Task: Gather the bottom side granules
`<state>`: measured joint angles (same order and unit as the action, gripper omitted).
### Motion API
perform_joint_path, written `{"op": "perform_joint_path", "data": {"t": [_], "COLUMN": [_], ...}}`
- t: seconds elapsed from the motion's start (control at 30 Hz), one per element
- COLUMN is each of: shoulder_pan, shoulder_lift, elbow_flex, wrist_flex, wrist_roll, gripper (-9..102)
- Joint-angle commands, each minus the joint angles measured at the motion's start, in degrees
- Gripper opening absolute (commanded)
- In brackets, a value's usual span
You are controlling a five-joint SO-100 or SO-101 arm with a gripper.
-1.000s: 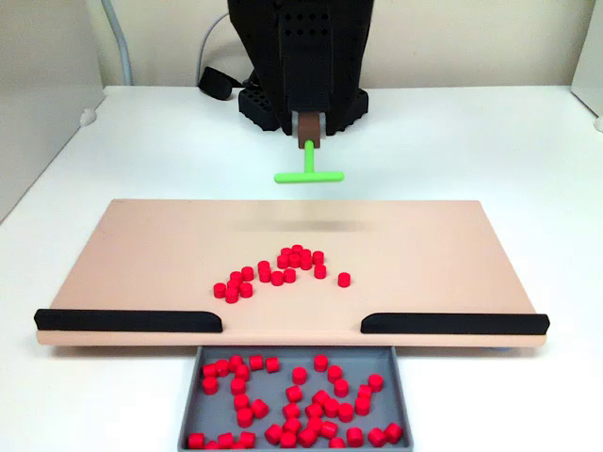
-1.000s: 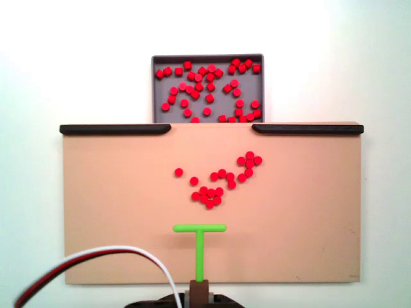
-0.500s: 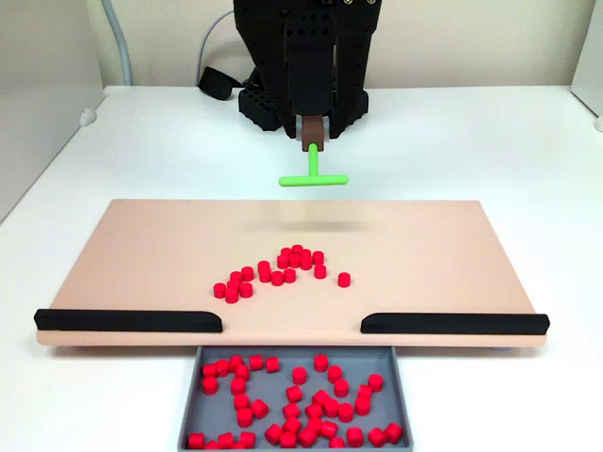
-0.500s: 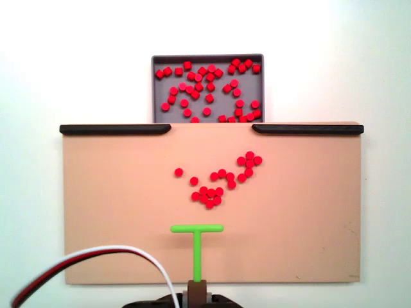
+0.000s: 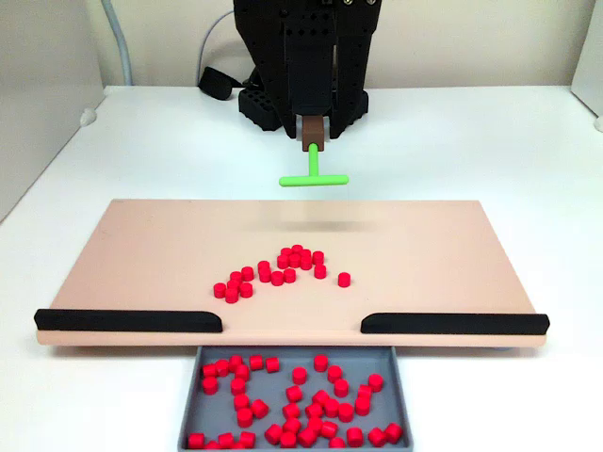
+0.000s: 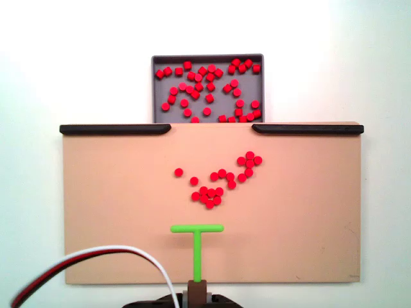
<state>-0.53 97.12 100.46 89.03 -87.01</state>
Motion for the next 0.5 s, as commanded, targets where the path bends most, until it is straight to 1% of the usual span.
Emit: {"op": "perform_joint_path", "data": {"t": [0.0, 0.47], "shoulder_pan": [0.09, 0.09], "shoulder_lift": [0.35, 0.35], "elbow_flex": [-1.93, -1.93], "wrist_flex": [-0.09, -0.09], "wrist_roll": [-0.09, -0.26], "gripper": [0, 1]}}
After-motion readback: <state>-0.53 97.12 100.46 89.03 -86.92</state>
